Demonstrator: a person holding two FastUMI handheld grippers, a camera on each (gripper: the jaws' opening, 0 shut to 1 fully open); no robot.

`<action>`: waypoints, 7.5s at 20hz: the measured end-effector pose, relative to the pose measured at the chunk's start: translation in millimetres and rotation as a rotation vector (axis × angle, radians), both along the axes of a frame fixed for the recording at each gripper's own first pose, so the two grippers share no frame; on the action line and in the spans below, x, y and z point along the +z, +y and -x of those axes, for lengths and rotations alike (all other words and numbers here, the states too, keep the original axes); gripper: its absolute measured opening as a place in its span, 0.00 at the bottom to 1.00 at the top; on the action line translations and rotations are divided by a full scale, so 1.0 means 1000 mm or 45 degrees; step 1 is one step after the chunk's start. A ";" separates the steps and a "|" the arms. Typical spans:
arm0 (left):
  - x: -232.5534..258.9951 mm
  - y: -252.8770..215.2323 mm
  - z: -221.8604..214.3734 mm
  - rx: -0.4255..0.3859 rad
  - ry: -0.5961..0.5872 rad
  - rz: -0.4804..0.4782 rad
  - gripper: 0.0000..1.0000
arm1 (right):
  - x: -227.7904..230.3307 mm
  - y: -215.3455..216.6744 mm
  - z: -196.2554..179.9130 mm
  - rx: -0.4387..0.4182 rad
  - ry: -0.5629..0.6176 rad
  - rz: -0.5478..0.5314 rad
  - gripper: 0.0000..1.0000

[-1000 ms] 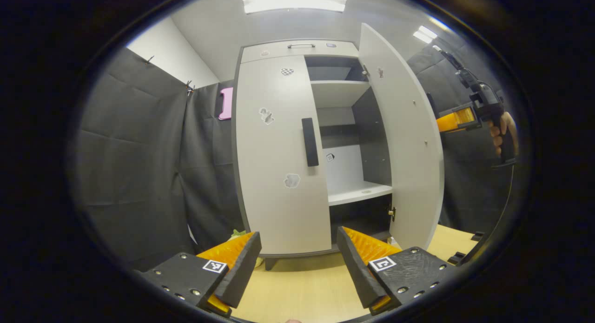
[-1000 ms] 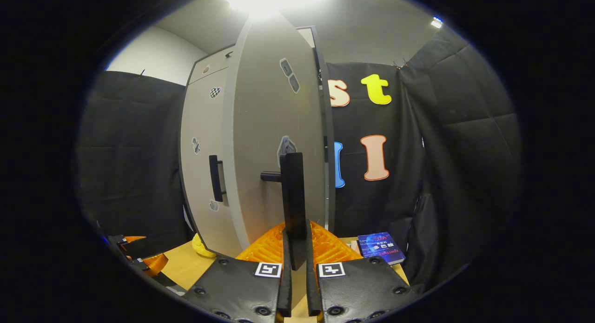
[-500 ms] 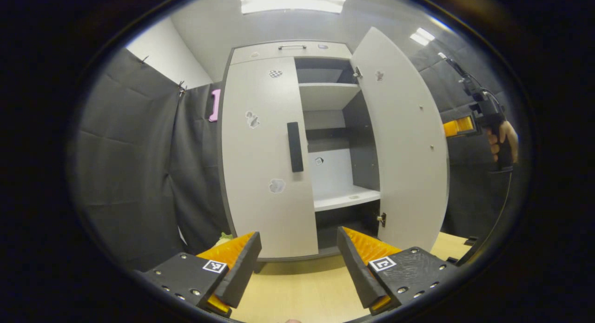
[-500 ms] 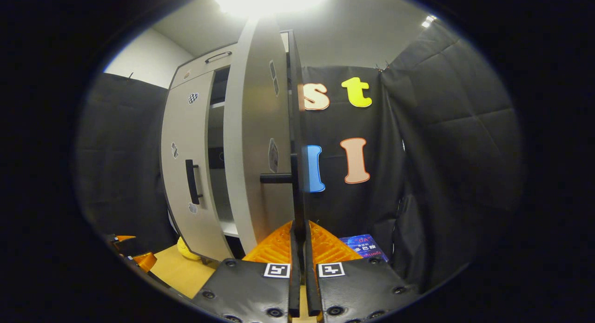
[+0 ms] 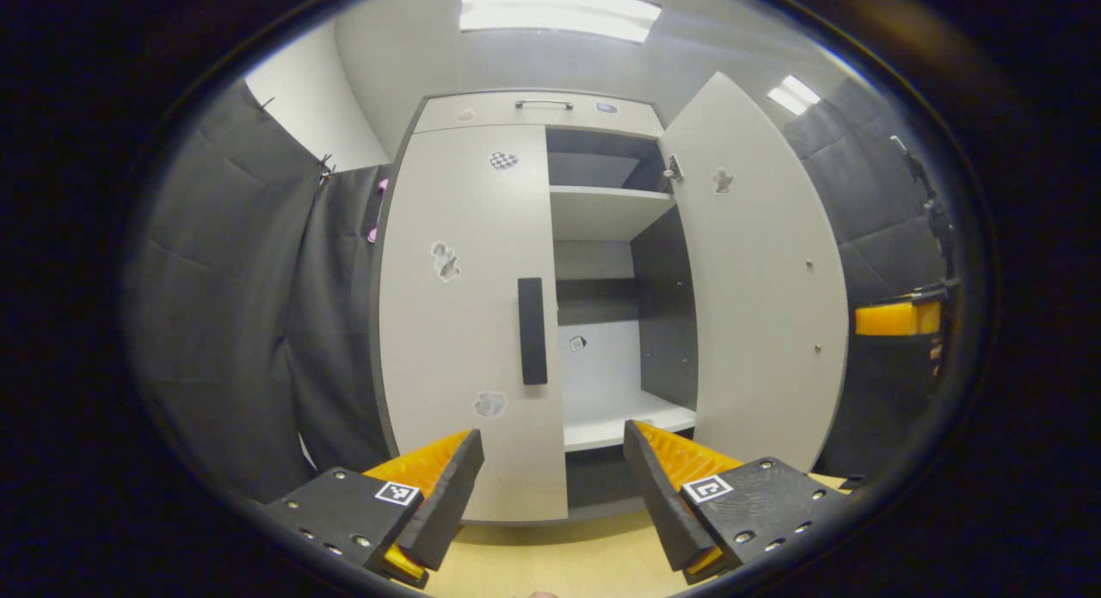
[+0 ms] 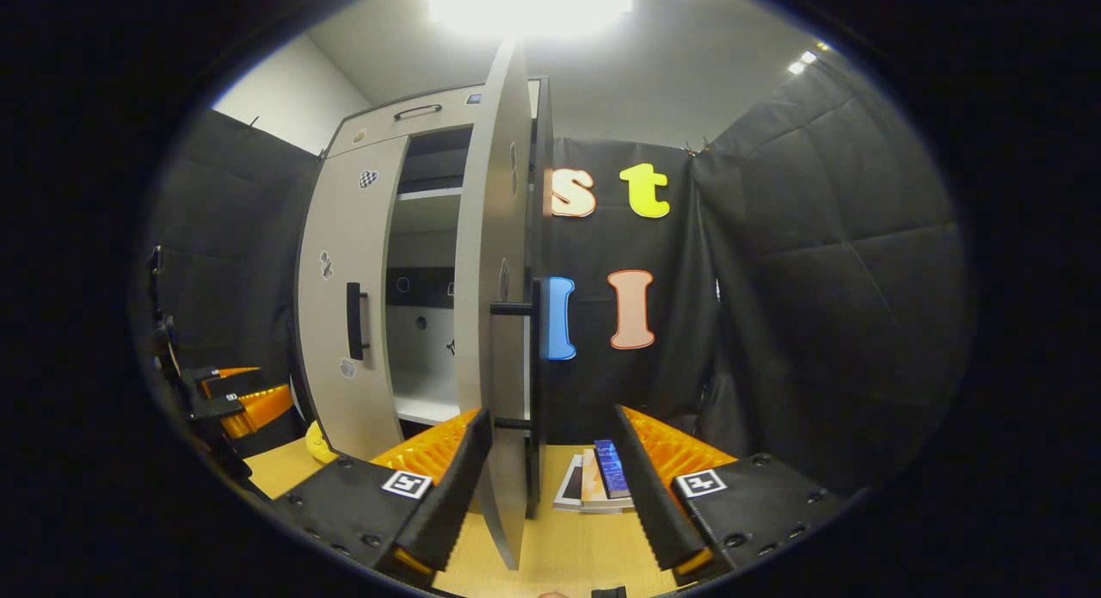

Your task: Open the right door of the double-door shoe cabinet with the right hand, and open the left door with the left hand.

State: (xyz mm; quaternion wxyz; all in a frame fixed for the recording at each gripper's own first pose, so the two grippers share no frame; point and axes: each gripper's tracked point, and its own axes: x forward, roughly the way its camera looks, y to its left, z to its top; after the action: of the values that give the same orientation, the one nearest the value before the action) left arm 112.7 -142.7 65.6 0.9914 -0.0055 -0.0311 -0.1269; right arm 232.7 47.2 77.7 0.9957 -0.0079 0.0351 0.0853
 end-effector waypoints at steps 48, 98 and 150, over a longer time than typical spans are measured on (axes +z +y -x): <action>0.034 -0.013 -0.181 0.034 0.129 0.070 0.21 | -0.019 -0.048 0.014 -0.311 0.069 0.035 0.99; 0.030 0.252 -0.063 0.205 0.070 0.027 0.00 | -0.016 0.061 0.006 0.130 0.049 0.031 1.00; -0.044 0.130 0.069 0.301 0.026 -0.076 0.84 | -0.035 0.048 0.020 -0.021 -0.040 -0.025 0.99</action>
State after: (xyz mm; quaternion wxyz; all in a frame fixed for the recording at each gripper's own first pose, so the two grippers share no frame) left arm 43.7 -12.5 21.5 0.9995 0.0263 -0.0175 -0.0100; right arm 213.2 95.1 42.9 0.9968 0.0007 0.0188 0.0774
